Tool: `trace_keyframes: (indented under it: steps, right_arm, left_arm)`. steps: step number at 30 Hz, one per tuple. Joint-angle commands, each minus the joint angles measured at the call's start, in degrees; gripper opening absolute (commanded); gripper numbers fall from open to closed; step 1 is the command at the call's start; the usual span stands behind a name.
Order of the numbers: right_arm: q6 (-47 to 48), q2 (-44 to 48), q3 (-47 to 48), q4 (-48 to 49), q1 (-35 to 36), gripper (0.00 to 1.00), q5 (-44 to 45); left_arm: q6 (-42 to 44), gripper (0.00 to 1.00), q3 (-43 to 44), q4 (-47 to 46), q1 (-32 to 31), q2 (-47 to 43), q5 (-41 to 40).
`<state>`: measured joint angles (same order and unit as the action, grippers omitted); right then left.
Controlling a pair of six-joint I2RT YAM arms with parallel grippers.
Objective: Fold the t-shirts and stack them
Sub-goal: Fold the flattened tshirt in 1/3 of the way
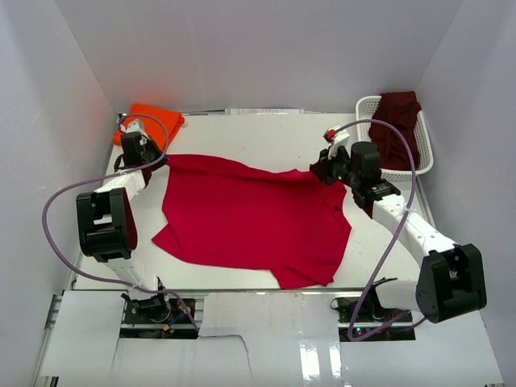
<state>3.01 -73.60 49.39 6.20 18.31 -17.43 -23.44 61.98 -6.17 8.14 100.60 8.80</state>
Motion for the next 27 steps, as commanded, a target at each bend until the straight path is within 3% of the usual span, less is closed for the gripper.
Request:
trace_keyframes:
  steps: [1,27]
  right_arm:
    - [-0.19,2.67,-0.69,1.45,0.77,0.08,0.82]
    - [-0.98,8.47,-7.72,-0.22,3.67,0.08,2.23]
  left_arm:
    - [-0.46,0.0,-1.15,0.2,0.73,-5.06,0.61]
    - [-3.8,0.0,-5.37,2.83,2.41,-7.43,2.36]
